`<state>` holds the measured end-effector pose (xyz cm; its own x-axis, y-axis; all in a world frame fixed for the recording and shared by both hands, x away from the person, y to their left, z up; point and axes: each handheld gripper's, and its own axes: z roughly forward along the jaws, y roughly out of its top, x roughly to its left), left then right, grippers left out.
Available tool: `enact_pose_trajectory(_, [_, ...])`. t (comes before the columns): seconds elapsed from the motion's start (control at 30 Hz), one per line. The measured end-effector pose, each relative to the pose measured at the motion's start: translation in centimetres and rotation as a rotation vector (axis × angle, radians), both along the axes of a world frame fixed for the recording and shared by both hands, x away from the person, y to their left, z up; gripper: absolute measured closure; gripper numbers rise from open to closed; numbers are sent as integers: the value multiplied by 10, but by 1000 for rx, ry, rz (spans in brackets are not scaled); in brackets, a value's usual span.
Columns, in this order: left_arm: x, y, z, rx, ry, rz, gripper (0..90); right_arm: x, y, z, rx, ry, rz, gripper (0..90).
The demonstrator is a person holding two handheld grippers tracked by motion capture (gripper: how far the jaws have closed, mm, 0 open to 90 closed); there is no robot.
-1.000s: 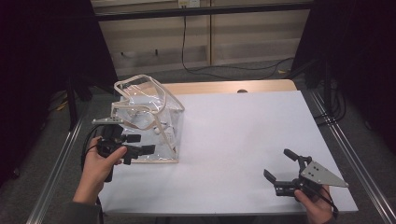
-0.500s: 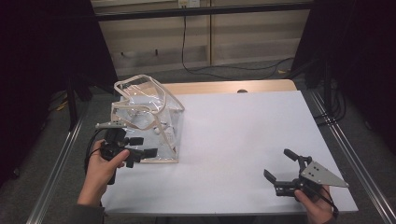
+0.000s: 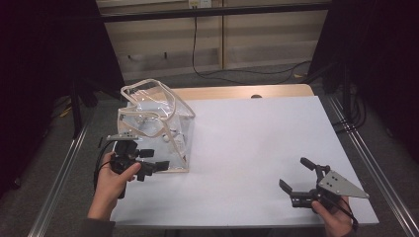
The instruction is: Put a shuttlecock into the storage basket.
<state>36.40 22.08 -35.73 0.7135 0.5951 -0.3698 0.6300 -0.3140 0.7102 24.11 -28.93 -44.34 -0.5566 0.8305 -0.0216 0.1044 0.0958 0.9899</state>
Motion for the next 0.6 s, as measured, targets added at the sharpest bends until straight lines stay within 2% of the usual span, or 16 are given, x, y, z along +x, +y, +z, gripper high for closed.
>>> enact_pose_trajectory(0.07, [0,-1,-1,7,-7,8,85,0,0,0,0,0,0,16])
enact_pose_trajectory(0.17, [0,-2,-5,-7,-5,7,83,0,0,0,0,0,0,16])
enact_pose_trajectory(0.27, [0,-3,-9,4,3,12,83,0,0,0,0,-1,0,16])
enact_pose_trajectory(0.6, [-1,-4,-18,-10,6,18,78,0,0,0,-1,0,1,16])
